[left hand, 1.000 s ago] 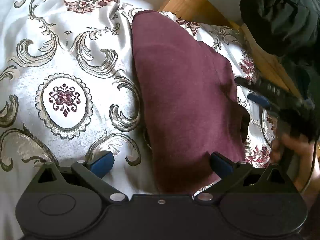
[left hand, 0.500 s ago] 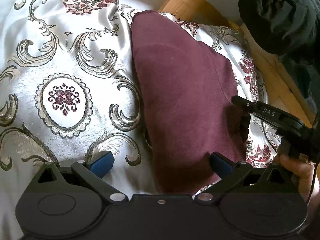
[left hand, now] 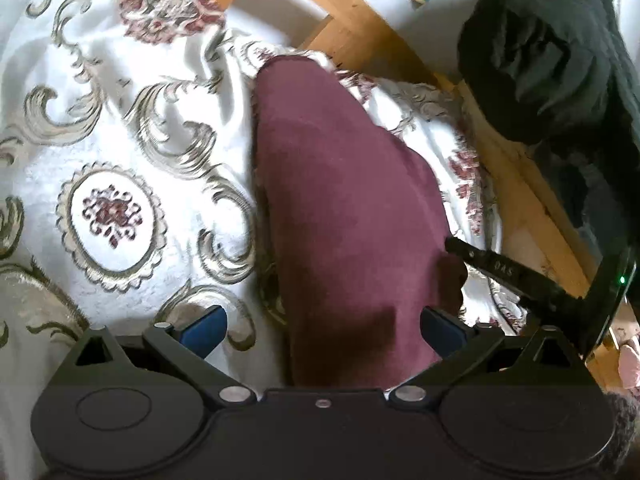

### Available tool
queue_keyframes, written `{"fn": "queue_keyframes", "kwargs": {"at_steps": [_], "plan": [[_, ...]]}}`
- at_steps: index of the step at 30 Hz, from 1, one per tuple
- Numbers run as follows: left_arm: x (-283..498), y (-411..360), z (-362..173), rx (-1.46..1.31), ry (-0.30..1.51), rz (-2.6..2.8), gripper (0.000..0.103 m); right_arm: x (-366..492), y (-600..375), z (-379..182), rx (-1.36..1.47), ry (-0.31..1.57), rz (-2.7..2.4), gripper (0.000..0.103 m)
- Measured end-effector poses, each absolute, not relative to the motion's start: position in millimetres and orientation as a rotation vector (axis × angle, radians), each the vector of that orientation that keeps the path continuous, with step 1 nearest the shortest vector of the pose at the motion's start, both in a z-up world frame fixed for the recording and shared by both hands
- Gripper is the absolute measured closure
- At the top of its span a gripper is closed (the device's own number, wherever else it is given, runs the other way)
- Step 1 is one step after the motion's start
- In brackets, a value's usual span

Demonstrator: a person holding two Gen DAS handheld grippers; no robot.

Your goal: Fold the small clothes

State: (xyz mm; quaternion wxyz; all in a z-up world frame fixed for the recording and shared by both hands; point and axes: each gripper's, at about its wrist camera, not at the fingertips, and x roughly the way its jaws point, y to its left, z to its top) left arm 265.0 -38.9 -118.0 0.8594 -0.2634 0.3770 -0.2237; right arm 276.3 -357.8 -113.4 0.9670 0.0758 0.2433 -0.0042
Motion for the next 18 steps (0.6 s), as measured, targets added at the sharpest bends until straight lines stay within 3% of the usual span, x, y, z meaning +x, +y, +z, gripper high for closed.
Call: {"fn": "queue_keyframes", "kwargs": {"at_steps": [15,18], "plan": [[267,-44,-124,-0.488,0.835,-0.453,0.001,272,-360,-134,0.194,0.555,-0.020,0.098],[266,-44,-125,-0.482,0.834,-0.454,0.001,276,-367,-130,0.247,0.557,-0.025,0.083]]}}
